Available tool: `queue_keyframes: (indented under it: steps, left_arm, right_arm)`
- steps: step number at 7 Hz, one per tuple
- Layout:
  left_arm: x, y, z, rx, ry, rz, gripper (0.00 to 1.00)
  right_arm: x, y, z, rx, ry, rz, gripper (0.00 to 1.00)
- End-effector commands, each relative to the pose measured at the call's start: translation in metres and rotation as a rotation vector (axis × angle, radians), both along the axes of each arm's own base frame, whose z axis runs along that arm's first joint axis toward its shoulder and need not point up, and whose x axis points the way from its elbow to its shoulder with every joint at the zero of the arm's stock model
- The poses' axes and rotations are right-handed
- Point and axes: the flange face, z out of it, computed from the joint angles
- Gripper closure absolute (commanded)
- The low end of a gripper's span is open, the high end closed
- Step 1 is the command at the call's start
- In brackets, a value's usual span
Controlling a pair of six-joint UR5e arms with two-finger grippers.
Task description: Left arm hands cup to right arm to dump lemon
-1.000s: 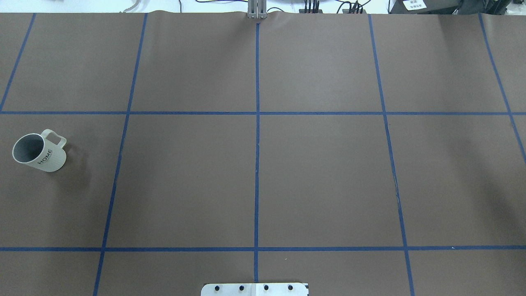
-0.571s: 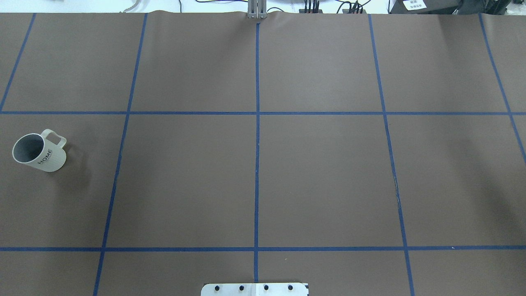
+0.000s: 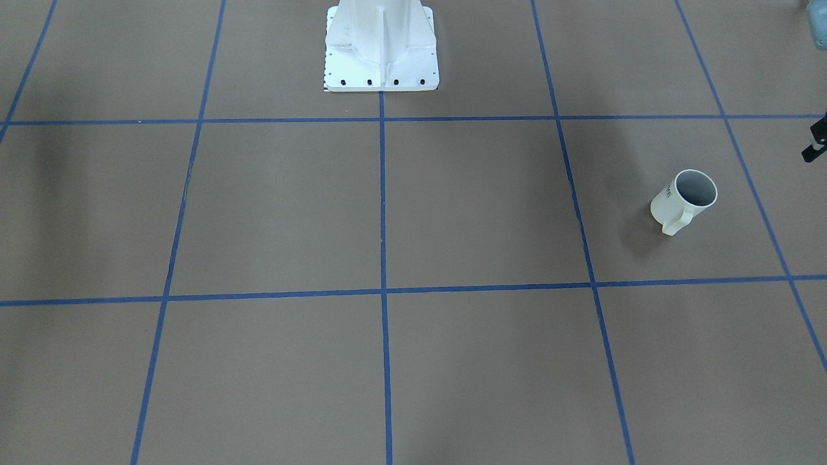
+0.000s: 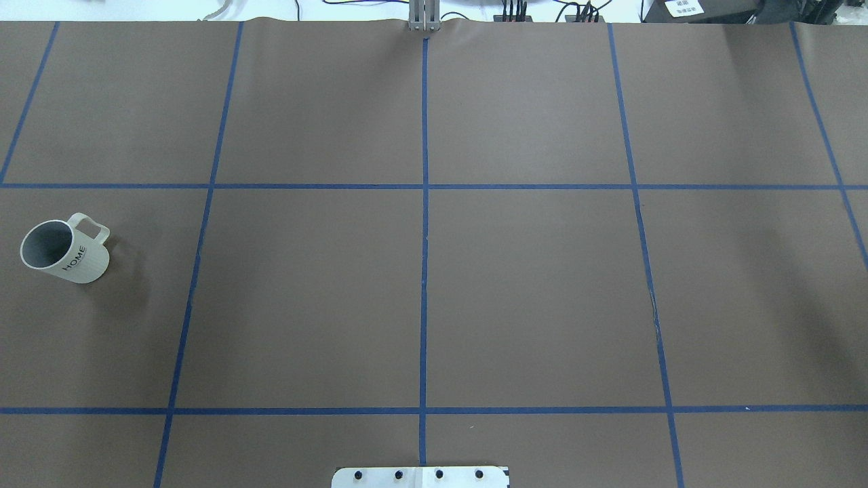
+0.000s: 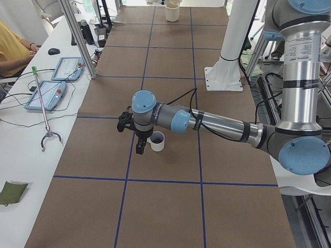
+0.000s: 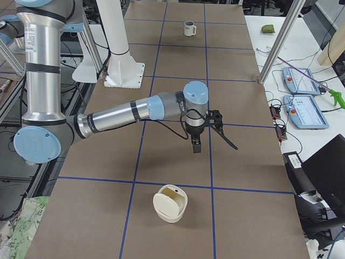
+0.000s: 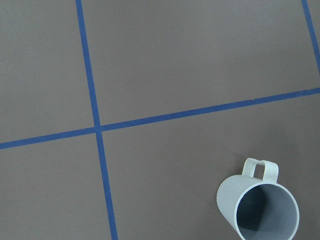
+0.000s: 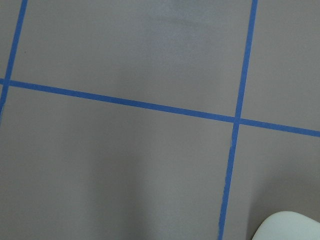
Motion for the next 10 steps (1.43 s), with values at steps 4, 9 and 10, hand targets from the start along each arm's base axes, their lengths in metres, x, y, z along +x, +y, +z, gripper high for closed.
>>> queue_keyframes:
  steps: [4,9,10]
  left_arm:
    - [0.0008,-0.0002,0.0019,-0.005,0.0,0.001,0.0]
    - [0.0008,0.0,-0.0004,0.0,0.0,0.001,0.0]
    - [0.0008,0.0,-0.0006,0.001,0.0,0.001,0.0]
  right_arm:
    - [-0.0006,-0.0008,0.0009,-0.003,-0.002,0.001,0.0]
    - [-0.0015,-0.0007,-0.0003,-0.002,-0.014,-0.002,0.0]
    - [-0.0015,-0.0008,0.0005,-0.003,-0.014,-0.002,0.0]
